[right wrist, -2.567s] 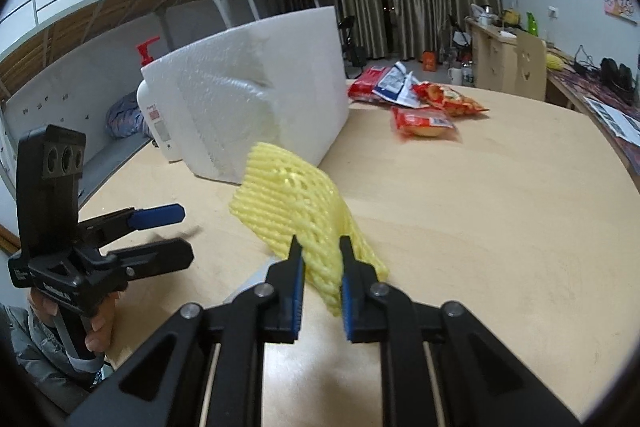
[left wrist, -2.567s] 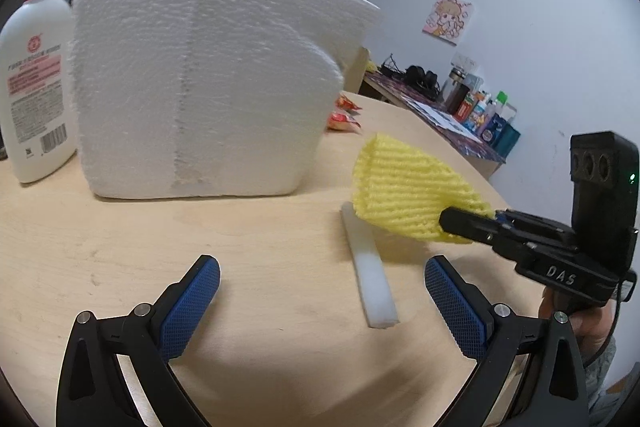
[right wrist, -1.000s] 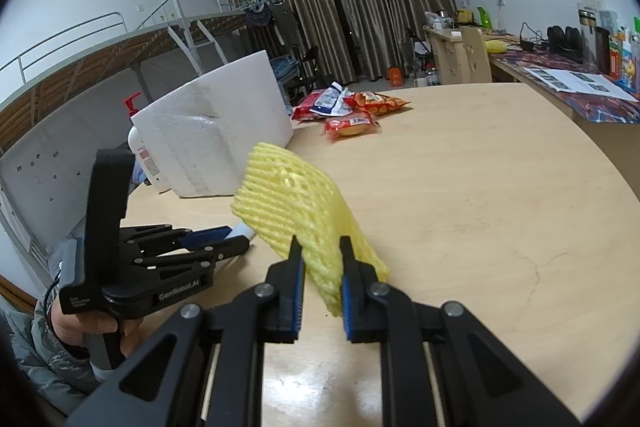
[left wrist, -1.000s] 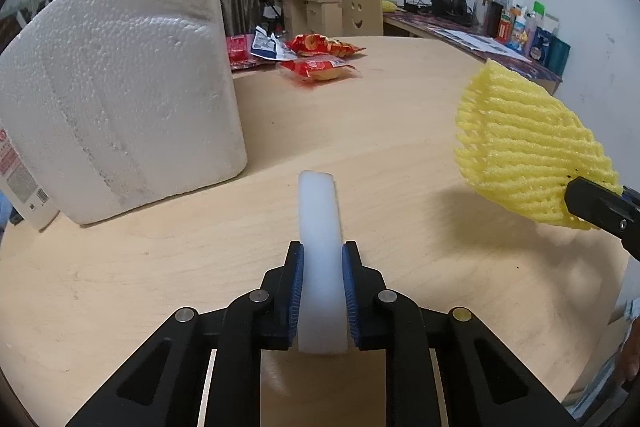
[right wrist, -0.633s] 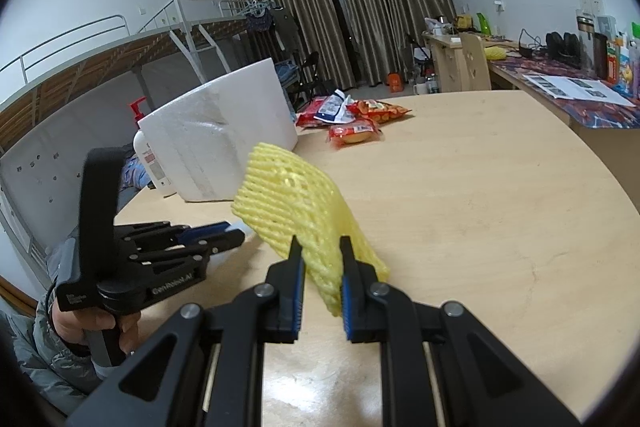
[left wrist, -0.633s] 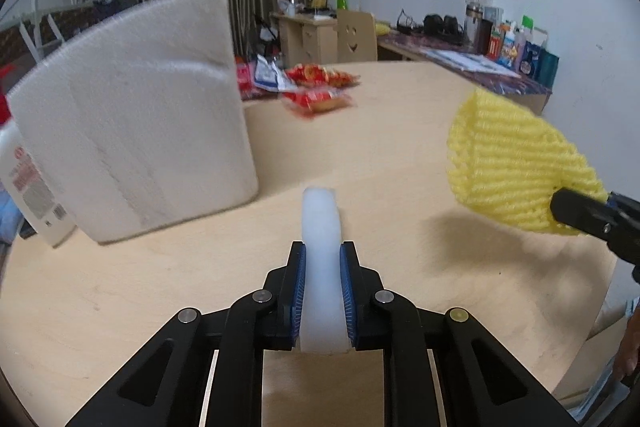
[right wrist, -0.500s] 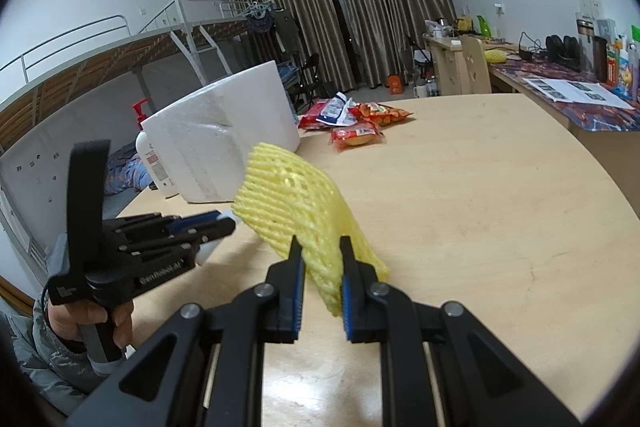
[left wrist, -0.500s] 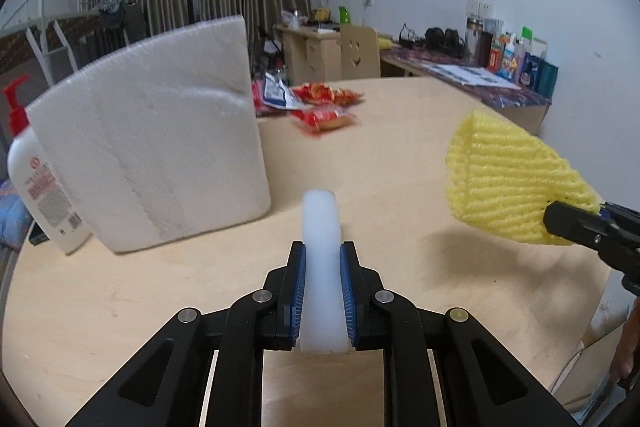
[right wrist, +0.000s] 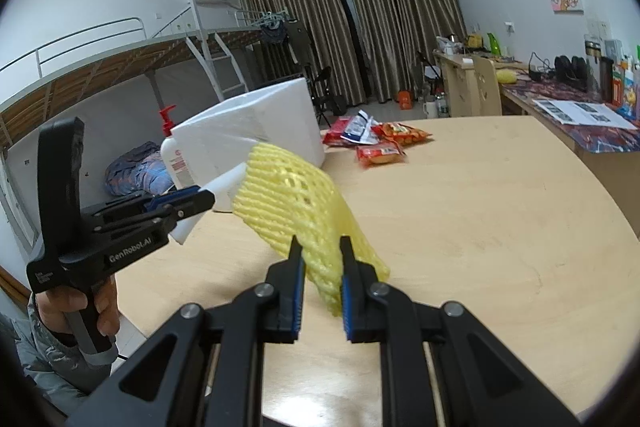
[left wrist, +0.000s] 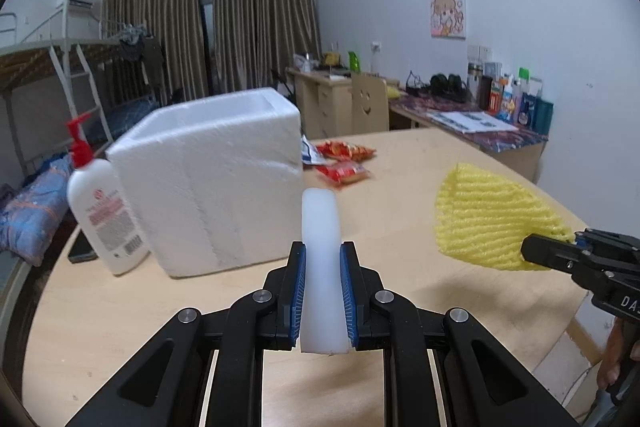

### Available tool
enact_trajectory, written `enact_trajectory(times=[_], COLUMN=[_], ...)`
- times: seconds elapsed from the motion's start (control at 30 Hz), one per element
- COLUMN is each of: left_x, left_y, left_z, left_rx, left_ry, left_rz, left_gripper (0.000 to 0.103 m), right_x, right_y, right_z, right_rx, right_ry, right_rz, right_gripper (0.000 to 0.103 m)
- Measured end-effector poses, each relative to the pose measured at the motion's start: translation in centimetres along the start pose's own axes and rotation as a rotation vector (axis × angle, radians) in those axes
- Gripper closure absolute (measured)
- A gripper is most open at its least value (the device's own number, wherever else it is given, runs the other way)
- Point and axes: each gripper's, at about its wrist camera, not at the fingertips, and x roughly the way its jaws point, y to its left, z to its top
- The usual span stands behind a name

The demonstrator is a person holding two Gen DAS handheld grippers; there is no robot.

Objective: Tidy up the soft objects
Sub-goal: 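Carry the yellow net and white foam strip over the foam box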

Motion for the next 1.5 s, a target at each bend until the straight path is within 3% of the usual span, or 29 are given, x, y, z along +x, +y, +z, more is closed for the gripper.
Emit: enact_trajectory(times=[0.93,1.5], left_x=[-15.2,-18.5], left_y=[2.6,5.8], left_z=[-1.9,-2.4], left_rx=[-0.012,-0.063], left_ry=[-0.263,-0.328], left_rz=[0.071,0.153], left_gripper=[0.085,0.085], right_x=[-4.1,-1.3], right_y=[9.1,12.9], right_z=[0.2,2.1], right_rx=[-0.098,-0.176], right_ry=[-0.134,-0.159], right_rz=[0.080,0.154], right_gripper=[0.084,0.084])
